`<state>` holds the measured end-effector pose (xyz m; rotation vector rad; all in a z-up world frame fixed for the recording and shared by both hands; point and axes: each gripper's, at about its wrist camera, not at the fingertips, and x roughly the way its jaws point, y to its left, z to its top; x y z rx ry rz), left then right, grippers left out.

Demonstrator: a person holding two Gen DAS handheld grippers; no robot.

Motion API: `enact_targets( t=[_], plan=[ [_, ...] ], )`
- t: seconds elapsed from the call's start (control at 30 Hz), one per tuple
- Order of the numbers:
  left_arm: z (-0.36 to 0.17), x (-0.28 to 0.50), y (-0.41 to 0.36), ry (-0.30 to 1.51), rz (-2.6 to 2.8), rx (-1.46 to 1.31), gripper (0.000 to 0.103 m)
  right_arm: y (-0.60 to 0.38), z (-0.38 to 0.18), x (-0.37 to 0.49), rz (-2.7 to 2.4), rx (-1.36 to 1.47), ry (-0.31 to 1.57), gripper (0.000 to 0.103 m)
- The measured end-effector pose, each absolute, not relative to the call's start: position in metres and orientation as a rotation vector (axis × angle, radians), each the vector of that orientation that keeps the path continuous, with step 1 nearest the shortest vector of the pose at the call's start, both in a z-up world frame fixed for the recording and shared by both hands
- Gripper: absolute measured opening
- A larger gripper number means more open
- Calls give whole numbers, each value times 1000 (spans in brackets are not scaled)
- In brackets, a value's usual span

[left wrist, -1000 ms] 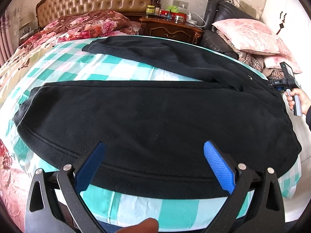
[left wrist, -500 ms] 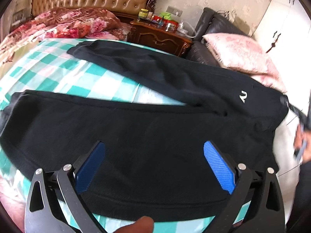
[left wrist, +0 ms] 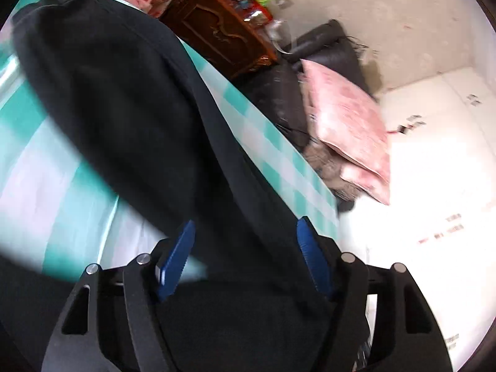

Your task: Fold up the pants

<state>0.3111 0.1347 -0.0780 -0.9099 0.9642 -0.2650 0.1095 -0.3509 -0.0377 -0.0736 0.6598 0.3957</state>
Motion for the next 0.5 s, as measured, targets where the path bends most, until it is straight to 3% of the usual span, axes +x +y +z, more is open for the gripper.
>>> enact_targets(
  t=[0.03,0.1,0.27,0.3,0.33,0.37,0.5],
  plan=[
    [-85,328,137,976,-247,-945,57,-352,-38,104,396,-75,656,17],
    [-97,352,143,999,-224,-1005,52,-353,-35,105,397,-79,651,17],
    [-122,403,152,1044,-141,-1094,52,-355,-35,105,406,-90,658,17],
    [-126,408,155,1047,-131,-1115,47,-356,-35,105,407,-92,661,17],
    [-131,414,157,1047,-129,-1128,19,-357,-36,105,406,-94,663,17],
    [-131,422,157,1057,-139,-1115,7,-358,-35,106,403,-96,666,17],
    [-87,405,165,983,-200,-1057,7,-368,-32,109,384,-86,662,17]
  ],
)
